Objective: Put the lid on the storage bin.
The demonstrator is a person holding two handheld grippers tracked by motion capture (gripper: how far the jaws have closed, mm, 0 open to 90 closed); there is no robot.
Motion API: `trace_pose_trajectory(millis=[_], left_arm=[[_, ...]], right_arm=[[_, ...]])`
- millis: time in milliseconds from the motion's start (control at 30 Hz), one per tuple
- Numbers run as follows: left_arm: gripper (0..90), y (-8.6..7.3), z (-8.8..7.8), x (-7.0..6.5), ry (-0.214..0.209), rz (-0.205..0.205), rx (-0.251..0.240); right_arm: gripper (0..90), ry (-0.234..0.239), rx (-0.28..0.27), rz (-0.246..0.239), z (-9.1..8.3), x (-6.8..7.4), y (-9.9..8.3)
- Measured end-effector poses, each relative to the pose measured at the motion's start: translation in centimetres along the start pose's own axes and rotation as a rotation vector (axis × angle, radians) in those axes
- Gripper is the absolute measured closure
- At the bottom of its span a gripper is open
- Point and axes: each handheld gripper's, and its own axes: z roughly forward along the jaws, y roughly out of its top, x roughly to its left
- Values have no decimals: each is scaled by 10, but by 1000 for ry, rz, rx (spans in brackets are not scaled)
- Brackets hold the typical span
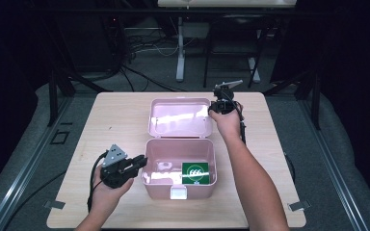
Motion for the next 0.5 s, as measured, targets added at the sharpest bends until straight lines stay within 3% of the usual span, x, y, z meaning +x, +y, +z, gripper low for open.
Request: trace_pose_trajectory(millis=[500], left_arm=[[791, 0, 0, 0, 3, 1, 1]], right_arm=[[863, 7, -44, -23, -18, 4, 0]])
